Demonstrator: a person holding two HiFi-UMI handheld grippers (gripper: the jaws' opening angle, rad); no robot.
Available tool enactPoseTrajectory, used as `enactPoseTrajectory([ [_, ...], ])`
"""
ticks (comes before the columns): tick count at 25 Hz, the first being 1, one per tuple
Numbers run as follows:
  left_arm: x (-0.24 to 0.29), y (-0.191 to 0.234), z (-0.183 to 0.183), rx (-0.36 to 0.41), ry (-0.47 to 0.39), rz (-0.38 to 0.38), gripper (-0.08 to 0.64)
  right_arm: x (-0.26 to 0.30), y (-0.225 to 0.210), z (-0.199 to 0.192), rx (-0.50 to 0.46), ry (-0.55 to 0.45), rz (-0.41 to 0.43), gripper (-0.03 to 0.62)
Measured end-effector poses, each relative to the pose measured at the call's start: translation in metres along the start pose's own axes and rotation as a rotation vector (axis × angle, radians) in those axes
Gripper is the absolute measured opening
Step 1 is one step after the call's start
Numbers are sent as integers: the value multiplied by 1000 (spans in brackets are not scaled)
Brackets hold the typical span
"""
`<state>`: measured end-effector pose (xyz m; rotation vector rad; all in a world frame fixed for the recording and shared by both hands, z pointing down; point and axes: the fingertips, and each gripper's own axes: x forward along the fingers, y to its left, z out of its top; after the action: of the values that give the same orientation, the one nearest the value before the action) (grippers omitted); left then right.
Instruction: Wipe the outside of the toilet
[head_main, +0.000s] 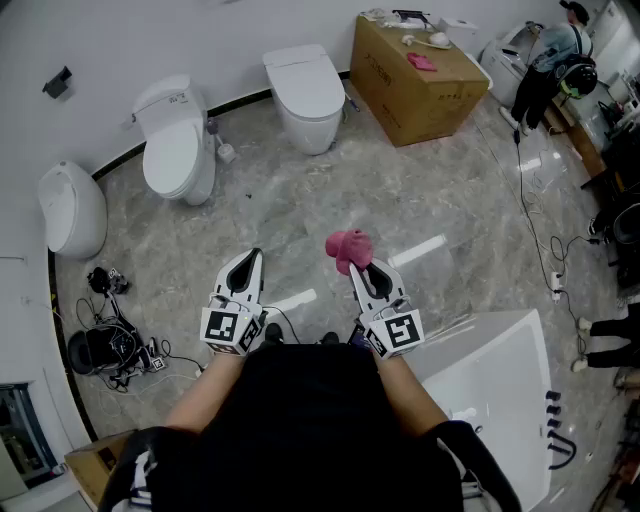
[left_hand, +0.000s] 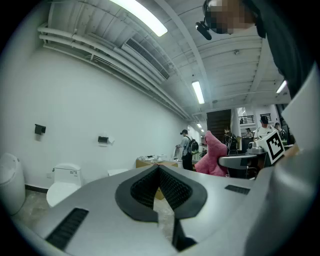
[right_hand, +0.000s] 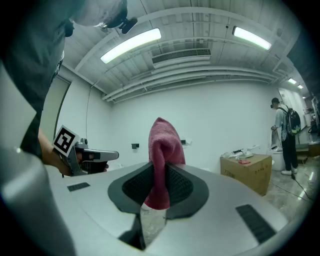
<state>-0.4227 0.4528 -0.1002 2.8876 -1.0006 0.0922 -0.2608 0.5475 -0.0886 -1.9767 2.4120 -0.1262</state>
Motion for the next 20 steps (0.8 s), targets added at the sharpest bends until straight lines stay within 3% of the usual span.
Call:
enactPoseTrajectory([
  [7,10,-27,-3,10,5,9,14,-16,-28,-6,9,-2,18,80],
  [11,9,-44,-1,8,-5,-12,14,-25,-41,-7,61,-36,39,80],
  [16,6,-44,-5,-3,9,8,14,-29,-51,-12,72,-21,38,80],
  [20,16,-53,-13,-10,31,-31,14,-34,-66,-20,110,-8,23,80],
])
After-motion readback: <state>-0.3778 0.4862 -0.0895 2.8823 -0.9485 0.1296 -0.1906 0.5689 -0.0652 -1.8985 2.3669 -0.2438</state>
